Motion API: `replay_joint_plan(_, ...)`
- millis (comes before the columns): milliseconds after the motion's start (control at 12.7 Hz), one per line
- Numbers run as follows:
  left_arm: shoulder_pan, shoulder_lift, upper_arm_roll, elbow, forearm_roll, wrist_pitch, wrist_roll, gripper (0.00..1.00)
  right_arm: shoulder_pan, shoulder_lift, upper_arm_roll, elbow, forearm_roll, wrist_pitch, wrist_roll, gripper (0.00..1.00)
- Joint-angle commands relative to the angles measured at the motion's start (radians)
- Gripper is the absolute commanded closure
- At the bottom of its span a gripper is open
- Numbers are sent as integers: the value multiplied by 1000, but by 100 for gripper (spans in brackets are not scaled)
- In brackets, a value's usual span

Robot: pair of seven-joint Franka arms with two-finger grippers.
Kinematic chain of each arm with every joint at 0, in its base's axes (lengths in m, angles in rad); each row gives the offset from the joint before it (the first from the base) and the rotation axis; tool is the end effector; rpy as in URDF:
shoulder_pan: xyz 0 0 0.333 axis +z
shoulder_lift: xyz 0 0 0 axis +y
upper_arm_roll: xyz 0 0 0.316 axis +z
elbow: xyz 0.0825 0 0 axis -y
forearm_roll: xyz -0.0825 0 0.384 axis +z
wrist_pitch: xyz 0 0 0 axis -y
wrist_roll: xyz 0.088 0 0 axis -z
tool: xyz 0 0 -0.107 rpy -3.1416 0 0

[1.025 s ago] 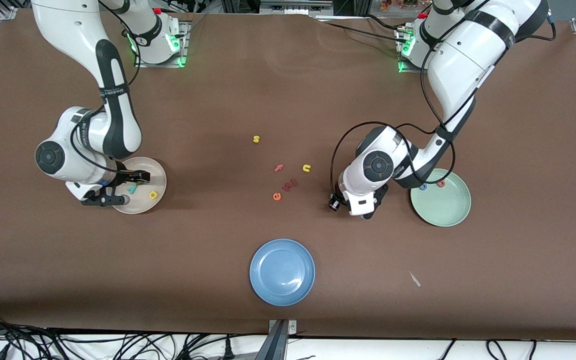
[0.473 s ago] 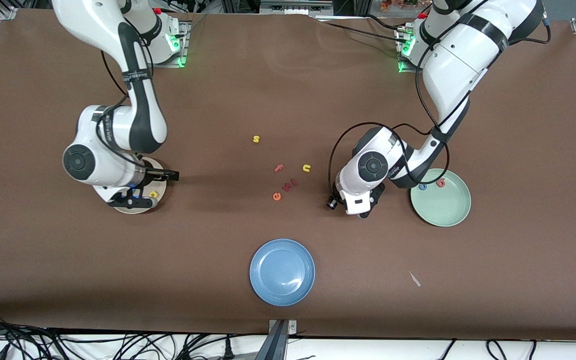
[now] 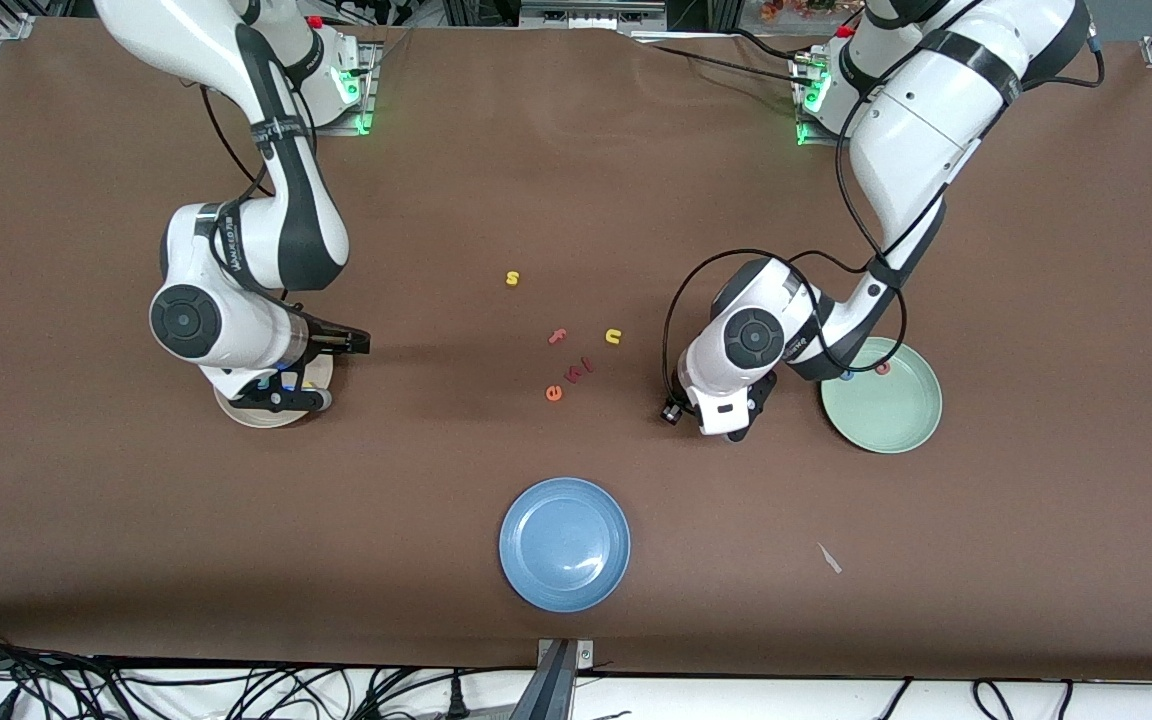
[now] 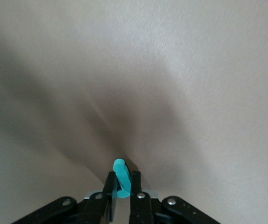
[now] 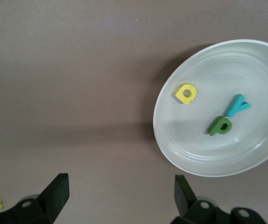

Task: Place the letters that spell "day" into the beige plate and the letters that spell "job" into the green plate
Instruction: 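Release the p on the beige plate while the left gripper grasps j, then return the right arm to rest while the left gripper carries j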

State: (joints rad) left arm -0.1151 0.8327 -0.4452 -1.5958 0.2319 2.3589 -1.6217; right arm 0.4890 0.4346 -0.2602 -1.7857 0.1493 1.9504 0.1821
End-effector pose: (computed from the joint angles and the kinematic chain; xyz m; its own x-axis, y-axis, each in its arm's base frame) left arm 0.6107 -0.3306 0.1782 0.5101 0.8451 -0.1602 0.8572 -0.5148 0.0139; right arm 0.5996 0.1610 0.2995 0.9685 -0.0208 -0.2480 -0.0128 -0.9994 0.0337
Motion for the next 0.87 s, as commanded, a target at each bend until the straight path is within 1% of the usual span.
replay_joint_plan(0,2,-23,2,40,1,-59,9,100,-348,-75,354,-3,-128,-21,46,0)
replay_joint_plan(79,5,-27,2,63,1,-106,11,100,-430,-95,416,0,-138,-28,33,0)
replay_joint_plan(158,8,-35,2,83,1,-153,34,100,-455,-123,423,0,-135,-40,5,0)
replay_joint_plan(236,15,-44,-1,92,1,-196,87,100,-458,-146,421,6,-134,-94,-25,0)
replay_joint_plan(315,26,-67,0,92,0,-231,139,100,-452,-164,409,37,-140,-143,-30,0)
replay_joint_plan(394,49,-89,-4,92,-2,-278,202,100,-390,-187,319,57,-140,-209,-36,0)
replay_joint_plan(473,66,-107,-4,92,-11,-314,271,100,-348,-195,244,101,-136,-279,-80,0)
replay_joint_plan(552,81,-124,-4,91,-14,-338,328,100,-358,-213,240,142,-142,-342,-126,0)
replay_joint_plan(631,100,-138,-4,91,-14,-369,376,100,-381,-226,239,191,-145,-422,-128,0)
replay_joint_plan(709,126,-145,-4,89,-13,-397,451,100,-403,-229,239,237,-161,-488,-133,0)
replay_joint_plan(788,153,-156,-4,82,-13,-421,538,100,-406,-238,239,267,-196,-531,-136,0)
